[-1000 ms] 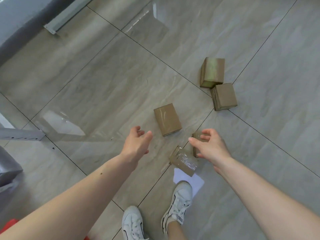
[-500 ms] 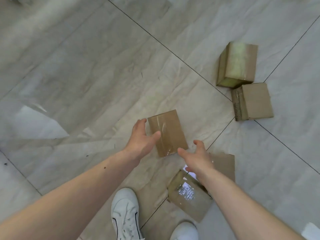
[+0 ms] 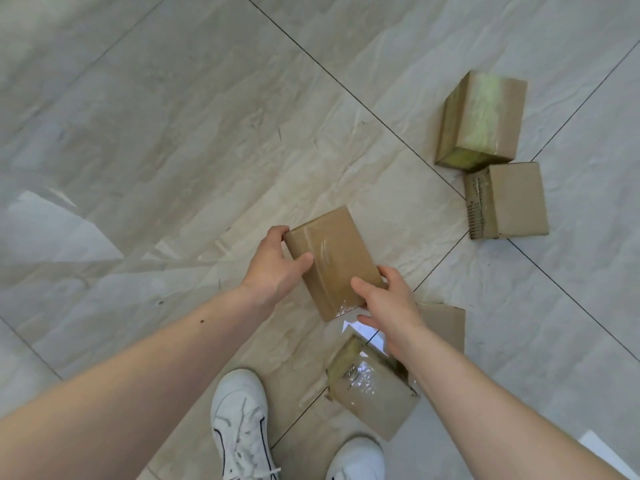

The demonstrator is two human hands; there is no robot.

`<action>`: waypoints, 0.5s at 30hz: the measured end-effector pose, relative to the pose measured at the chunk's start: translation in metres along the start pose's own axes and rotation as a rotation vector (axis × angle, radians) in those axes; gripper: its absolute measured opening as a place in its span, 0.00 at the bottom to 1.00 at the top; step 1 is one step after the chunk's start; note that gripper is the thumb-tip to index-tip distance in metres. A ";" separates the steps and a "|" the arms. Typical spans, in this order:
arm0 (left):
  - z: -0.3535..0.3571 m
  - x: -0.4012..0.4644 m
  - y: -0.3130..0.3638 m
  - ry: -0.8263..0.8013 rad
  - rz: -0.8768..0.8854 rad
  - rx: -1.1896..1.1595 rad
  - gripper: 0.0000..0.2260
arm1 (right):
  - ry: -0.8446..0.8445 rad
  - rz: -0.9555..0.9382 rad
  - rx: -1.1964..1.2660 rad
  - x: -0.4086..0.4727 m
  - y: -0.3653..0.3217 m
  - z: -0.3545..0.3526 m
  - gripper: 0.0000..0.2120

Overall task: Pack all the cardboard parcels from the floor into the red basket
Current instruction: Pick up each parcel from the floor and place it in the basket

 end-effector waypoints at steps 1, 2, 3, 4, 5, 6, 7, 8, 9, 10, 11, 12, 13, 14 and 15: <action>-0.006 -0.011 0.006 0.007 0.000 -0.003 0.25 | 0.011 -0.021 -0.015 -0.012 -0.007 -0.004 0.25; -0.012 -0.023 0.013 0.015 0.002 -0.007 0.23 | 0.023 -0.043 -0.029 -0.025 -0.015 -0.008 0.26; -0.019 -0.035 0.022 0.023 0.004 -0.007 0.21 | 0.034 -0.061 -0.041 -0.040 -0.024 -0.012 0.28; -0.027 -0.048 0.031 0.031 0.000 -0.005 0.20 | 0.041 -0.080 -0.047 -0.054 -0.033 -0.015 0.30; -0.035 -0.060 0.041 0.041 -0.004 -0.004 0.21 | 0.040 -0.097 -0.055 -0.069 -0.042 -0.017 0.33; -0.042 -0.071 0.050 0.052 -0.008 -0.004 0.23 | 0.035 -0.116 -0.061 -0.083 -0.051 -0.019 0.35; -0.051 -0.082 0.059 0.060 -0.009 -0.015 0.26 | 0.030 -0.135 -0.070 -0.098 -0.060 -0.020 0.38; -0.059 -0.092 0.068 0.064 -0.014 -0.041 0.28 | 0.027 -0.157 -0.082 -0.112 -0.069 -0.021 0.39; -0.067 -0.102 0.076 0.067 -0.021 -0.073 0.30 | 0.028 -0.179 -0.100 -0.126 -0.077 -0.022 0.41; -0.075 -0.112 0.085 0.070 -0.025 -0.102 0.30 | 0.033 -0.203 -0.122 -0.140 -0.086 -0.023 0.42; -0.082 -0.123 0.094 0.074 -0.022 -0.124 0.30 | 0.040 -0.226 -0.152 -0.154 -0.093 -0.024 0.42; -0.089 -0.132 0.101 0.080 -0.019 -0.138 0.30 | 0.046 -0.249 -0.188 -0.168 -0.100 -0.025 0.43; -0.096 -0.142 0.107 0.089 -0.013 -0.148 0.29 | 0.049 -0.268 -0.228 -0.182 -0.107 -0.025 0.43; -0.102 -0.152 0.112 0.096 -0.014 -0.159 0.30 | 0.048 -0.290 -0.266 -0.195 -0.113 -0.025 0.43; -0.107 -0.160 0.114 0.101 -0.016 -0.176 0.31 | 0.046 -0.311 -0.306 -0.208 -0.118 -0.025 0.42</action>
Point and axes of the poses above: each hand's wrist, its own x-axis towards the middle knuckle, its own z-axis out of the palm, y = z × x, the point moved 3 cm from there along x, towards the middle knuckle, and after that the axes turned 5 degrees about z, right-handed, at the moved point
